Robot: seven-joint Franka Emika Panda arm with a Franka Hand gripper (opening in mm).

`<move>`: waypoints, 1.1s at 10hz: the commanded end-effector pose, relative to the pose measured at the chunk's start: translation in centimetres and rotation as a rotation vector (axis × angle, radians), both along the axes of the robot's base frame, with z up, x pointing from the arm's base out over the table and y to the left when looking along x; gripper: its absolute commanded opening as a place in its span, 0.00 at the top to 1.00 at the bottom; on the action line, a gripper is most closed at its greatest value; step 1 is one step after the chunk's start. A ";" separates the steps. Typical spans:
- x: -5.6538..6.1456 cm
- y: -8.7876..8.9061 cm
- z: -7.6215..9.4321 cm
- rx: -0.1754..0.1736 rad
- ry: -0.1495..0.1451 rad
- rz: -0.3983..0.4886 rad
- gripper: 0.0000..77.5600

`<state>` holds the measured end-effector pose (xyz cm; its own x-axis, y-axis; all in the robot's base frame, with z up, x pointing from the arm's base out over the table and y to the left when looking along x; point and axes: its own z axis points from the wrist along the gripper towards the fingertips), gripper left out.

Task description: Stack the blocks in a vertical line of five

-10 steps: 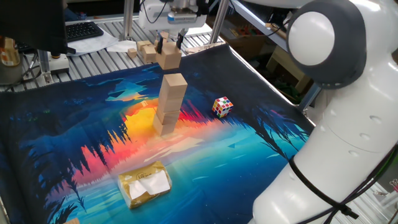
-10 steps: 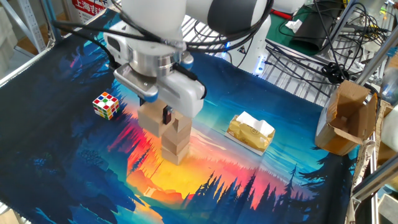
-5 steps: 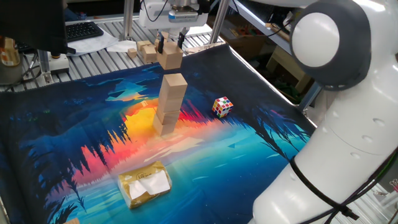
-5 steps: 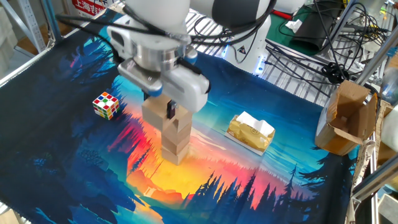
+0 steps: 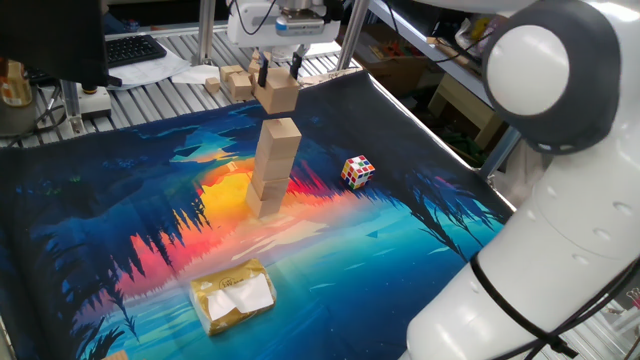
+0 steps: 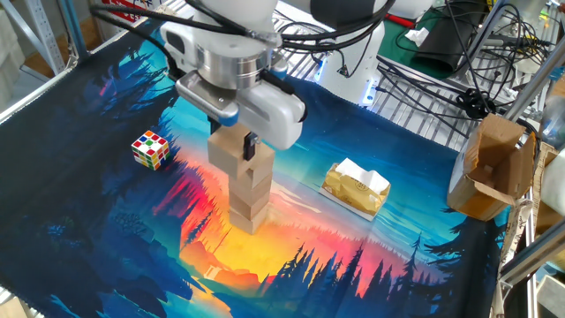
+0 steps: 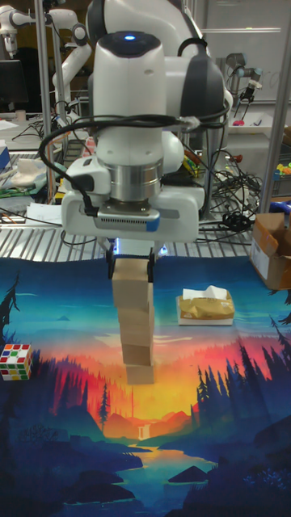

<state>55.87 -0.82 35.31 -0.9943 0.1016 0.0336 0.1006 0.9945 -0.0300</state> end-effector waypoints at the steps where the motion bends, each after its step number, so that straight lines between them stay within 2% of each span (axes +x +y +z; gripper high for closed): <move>1: -0.8 0.1 -0.2 0.002 -0.007 -0.003 0.99; 4: -1.0 0.2 -0.2 0.003 -0.007 -0.003 0.99; 8: -2.3 0.1 -0.7 0.006 -0.010 -0.007 0.99; 11: -2.8 0.0 -0.9 0.007 -0.011 -0.009 0.99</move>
<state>53.52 -0.73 34.33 -0.9937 0.1068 0.0327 0.1060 0.9940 -0.0257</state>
